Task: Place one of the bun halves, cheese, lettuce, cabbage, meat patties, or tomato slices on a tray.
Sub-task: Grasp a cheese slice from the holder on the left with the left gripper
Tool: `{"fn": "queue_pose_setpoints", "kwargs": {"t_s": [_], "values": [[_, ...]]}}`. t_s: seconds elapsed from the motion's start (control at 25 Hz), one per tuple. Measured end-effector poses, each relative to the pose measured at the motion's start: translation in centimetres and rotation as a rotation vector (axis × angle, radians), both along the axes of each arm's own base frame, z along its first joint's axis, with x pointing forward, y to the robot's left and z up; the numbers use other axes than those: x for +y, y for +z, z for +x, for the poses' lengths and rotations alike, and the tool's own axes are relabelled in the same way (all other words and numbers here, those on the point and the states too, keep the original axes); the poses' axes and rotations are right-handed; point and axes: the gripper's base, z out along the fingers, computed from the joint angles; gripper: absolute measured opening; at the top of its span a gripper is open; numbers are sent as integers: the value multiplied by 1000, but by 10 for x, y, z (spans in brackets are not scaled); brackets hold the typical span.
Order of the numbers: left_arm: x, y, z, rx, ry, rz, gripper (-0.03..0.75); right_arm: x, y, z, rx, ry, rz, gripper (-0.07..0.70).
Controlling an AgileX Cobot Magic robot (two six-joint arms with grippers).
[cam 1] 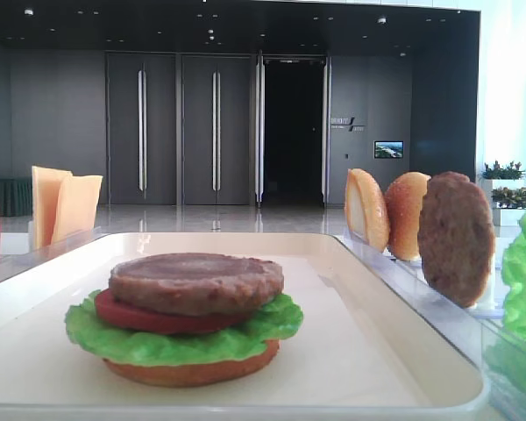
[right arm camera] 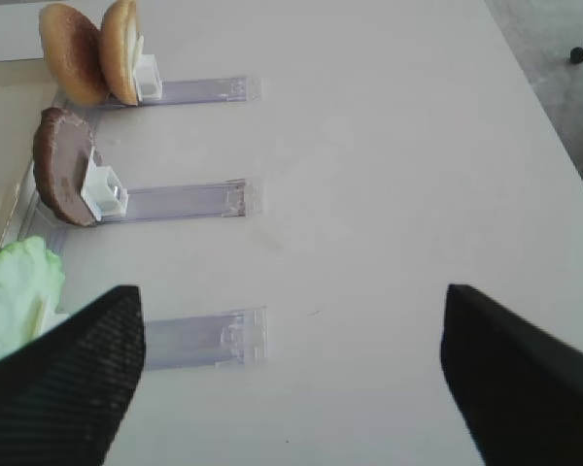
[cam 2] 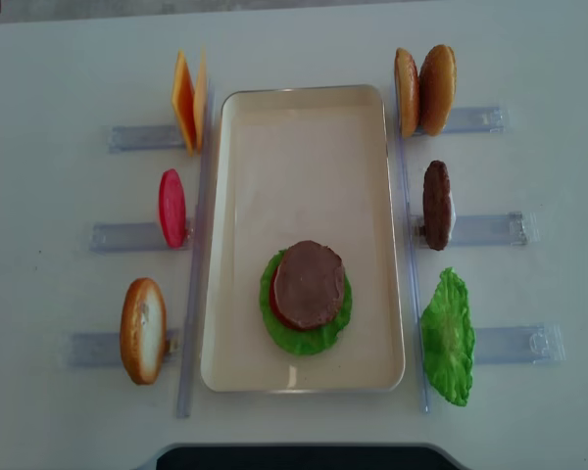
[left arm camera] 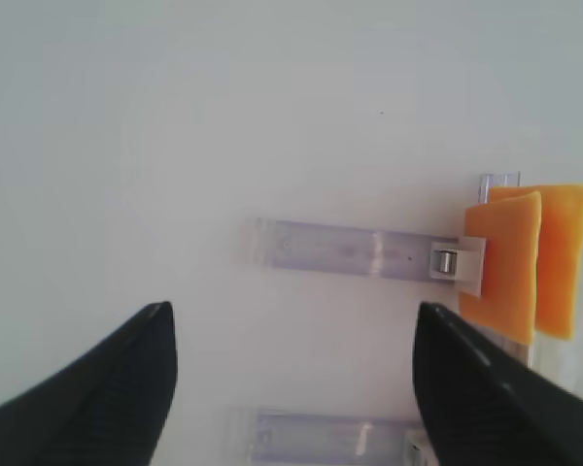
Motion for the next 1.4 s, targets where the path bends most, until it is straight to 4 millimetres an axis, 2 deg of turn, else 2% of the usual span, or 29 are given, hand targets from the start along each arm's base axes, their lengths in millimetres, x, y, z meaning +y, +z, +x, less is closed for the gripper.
{"fn": "queue_pose_setpoints", "kwargs": {"t_s": [0.16,0.28,0.64,0.8,0.96,1.08,1.4], "values": [[-8,-1,2,5,1,16,576,0,0,0,0,0,0,588],[-26,-5,6,16,-32,33,576,0,0,0,0,0,0,588],[-99,-37,27,85,-88,-16,576,0,0,0,0,0,0,588],[-137,-46,34,94,-110,-39,576,0,0,0,0,0,0,588],[-167,-54,37,103,-130,-53,576,0,0,0,0,0,0,588],[-177,-59,37,115,-113,-70,576,0,0,0,0,0,0,588],[-178,-60,38,121,-68,-94,576,0,0,0,0,0,0,588]]}}
